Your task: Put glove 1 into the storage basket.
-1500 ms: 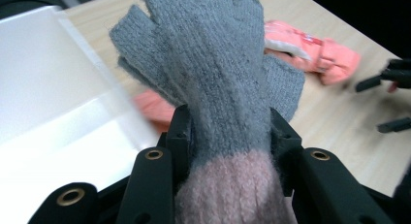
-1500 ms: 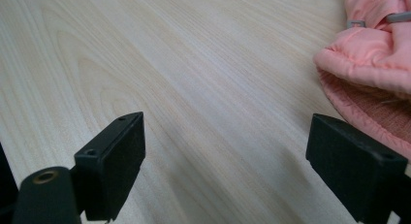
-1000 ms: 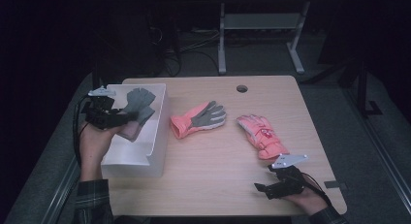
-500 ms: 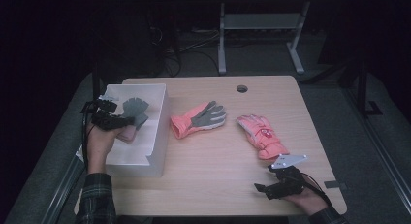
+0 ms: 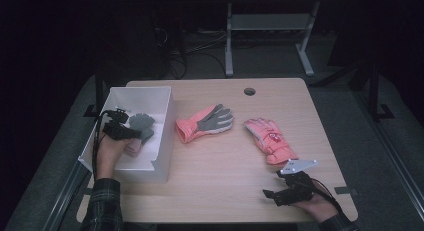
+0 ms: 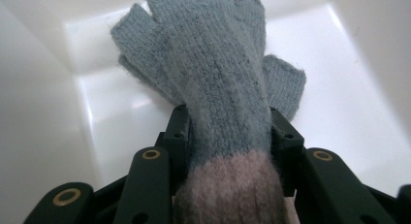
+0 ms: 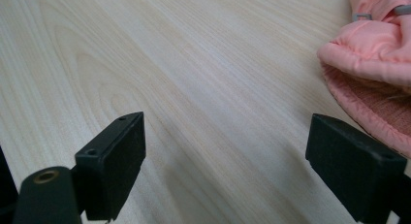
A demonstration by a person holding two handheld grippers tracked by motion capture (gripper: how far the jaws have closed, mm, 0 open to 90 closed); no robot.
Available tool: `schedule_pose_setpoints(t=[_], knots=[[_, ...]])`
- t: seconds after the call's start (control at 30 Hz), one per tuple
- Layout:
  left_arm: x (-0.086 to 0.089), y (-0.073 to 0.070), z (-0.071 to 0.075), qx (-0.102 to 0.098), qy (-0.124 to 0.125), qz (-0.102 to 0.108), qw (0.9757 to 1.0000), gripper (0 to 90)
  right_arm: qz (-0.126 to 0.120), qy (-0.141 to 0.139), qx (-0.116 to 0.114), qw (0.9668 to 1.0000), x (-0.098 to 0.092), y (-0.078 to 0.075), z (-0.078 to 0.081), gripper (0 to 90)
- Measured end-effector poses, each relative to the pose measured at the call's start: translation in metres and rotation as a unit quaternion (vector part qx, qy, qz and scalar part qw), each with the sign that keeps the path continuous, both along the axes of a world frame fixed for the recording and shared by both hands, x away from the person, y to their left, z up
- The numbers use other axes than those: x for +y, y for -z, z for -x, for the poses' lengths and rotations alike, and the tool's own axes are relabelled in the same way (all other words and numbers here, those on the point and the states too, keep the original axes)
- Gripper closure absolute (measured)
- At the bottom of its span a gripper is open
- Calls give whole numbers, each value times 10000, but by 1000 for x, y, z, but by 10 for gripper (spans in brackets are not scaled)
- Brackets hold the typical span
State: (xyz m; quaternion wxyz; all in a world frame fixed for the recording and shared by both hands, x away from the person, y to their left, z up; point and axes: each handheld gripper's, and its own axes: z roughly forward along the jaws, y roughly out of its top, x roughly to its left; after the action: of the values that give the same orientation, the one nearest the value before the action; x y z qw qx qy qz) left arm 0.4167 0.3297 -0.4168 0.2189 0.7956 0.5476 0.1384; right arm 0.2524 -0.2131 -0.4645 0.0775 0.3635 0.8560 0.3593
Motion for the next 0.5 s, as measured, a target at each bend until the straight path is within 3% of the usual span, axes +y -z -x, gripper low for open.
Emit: schedule_pose_setpoints(t=[0.27, 0.4, 0.5], knots=[[-3, 6, -2, 160, -105, -143, 9997, 481, -17, 25, 26, 10000, 0, 0, 0, 140], [-7, 7, -3, 155, -157, -261, 9994, 359, -9, 16, -7, 10000, -1, -1, 0, 140], [-8, 3, -2, 84, -265, -237, 9993, 291, -13, 17, -7, 10000, -1, -1, 0, 140]])
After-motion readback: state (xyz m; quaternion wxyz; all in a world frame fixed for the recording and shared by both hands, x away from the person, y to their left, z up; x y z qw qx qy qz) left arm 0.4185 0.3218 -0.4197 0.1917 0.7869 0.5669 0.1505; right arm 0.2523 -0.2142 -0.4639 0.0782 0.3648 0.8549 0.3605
